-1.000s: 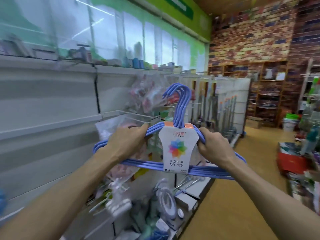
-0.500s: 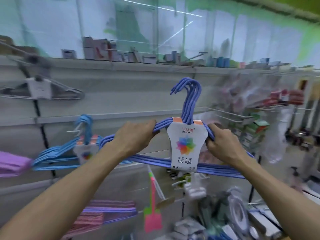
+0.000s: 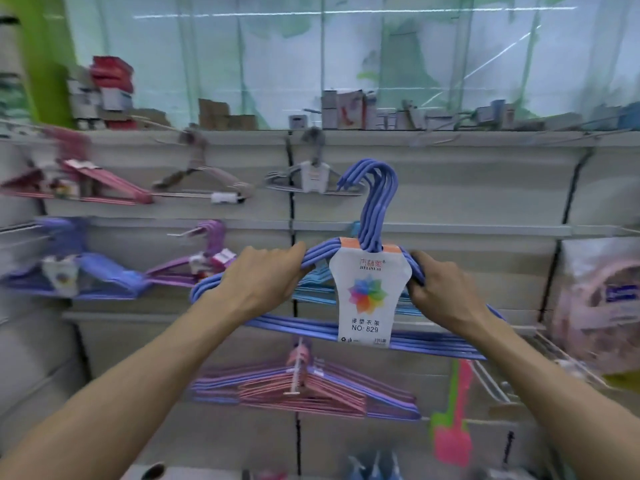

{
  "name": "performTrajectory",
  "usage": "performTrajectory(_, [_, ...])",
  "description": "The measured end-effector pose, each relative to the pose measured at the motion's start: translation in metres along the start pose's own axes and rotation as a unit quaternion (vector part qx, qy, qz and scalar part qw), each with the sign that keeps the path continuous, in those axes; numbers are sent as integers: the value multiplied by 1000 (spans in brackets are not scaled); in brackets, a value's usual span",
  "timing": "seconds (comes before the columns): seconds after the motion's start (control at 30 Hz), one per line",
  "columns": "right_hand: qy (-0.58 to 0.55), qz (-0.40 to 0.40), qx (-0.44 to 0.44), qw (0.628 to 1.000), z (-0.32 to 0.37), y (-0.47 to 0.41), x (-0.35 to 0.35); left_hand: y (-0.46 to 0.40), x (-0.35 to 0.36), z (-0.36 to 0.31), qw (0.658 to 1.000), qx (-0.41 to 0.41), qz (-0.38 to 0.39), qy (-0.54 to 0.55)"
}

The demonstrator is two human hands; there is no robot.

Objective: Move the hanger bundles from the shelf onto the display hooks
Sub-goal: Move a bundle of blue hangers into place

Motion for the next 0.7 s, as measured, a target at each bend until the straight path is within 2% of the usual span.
performTrajectory(0.3, [-71, 41, -91, 992, 191, -12, 92, 127, 1, 164, 995, -78, 26, -51])
performTrajectory(0.7, [-115, 80, -186, 973, 375, -47, 175, 233, 13, 325, 976, -175, 61, -116])
Point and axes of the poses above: each hand's wrist, its own y-axis away from the middle knuckle, its own x-axis out of the palm, z = x × y, the point moved 9 cm from there along -y, towards the middle knuckle, and after that the axes turned 1 degree about -x, right-handed, at the moved point
